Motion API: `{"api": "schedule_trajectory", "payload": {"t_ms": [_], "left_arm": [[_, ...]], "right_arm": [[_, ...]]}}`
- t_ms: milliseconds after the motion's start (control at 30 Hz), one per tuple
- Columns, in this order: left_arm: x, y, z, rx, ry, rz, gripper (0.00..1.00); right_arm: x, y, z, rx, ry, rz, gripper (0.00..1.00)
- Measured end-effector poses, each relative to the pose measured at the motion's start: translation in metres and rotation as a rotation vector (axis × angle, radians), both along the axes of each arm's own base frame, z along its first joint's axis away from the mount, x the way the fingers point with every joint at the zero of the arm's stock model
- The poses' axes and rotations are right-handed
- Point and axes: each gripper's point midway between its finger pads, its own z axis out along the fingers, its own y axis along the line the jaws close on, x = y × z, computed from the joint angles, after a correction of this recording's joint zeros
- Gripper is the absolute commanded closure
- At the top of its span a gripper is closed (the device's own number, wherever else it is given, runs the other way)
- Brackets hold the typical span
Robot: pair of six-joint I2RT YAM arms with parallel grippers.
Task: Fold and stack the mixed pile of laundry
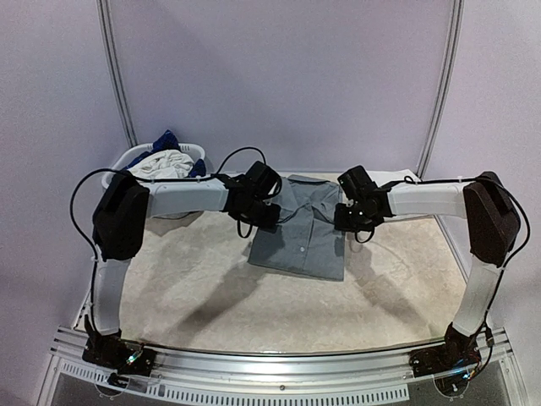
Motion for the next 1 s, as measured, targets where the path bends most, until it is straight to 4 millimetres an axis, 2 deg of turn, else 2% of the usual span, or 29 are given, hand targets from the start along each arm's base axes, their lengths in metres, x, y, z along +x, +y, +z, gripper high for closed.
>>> {"api": "schedule_trajectory", "payload": {"t_ms": [167,333,367,533,600,667,733,800,933,1000], "left_arm": [[0.004,0.0,-0.019,0.012,0.024,0.002,0.96],[0.009,0.0,-0.019,-0.001,0.022,0.008,0.85],[0.011,0.0,-0.018,-0.007,0.017,0.011,0.8],[0.018,-0.001,-0.009,-0.022,-0.007,0.018,0.37],[0.023,-0.003,-0.001,-0.024,-0.025,0.015,0.27],[0.026,-0.003,0.008,-0.024,-0.049,0.014,0.22],[0.027,0.001,0.021,-0.021,-0.075,0.018,0.21],[0.022,0.009,0.039,-0.022,-0.103,0.023,0.25],[-0.001,0.035,0.084,-0.059,-0.17,0.035,0.44],[-0.019,0.047,0.099,-0.094,-0.192,0.021,0.52]], "right_arm": [[0.012,0.003,-0.001,-0.007,-0.005,-0.011,0.92],[0.018,0.0,-0.009,-0.02,0.005,-0.033,0.79],[0.019,-0.002,-0.01,-0.022,0.008,-0.036,0.77],[0.029,-0.004,-0.004,-0.011,0.005,-0.055,0.66],[0.038,-0.003,0.011,-0.001,-0.015,-0.059,0.58],[0.049,0.002,0.03,0.017,-0.051,-0.054,0.53],[0.055,0.007,0.046,0.044,-0.081,-0.041,0.51],[0.051,0.011,0.059,0.077,-0.093,-0.01,0.52],[0.027,0.029,0.08,0.215,-0.108,0.103,0.59],[0.012,0.047,0.087,0.304,-0.102,0.189,0.61]]}}
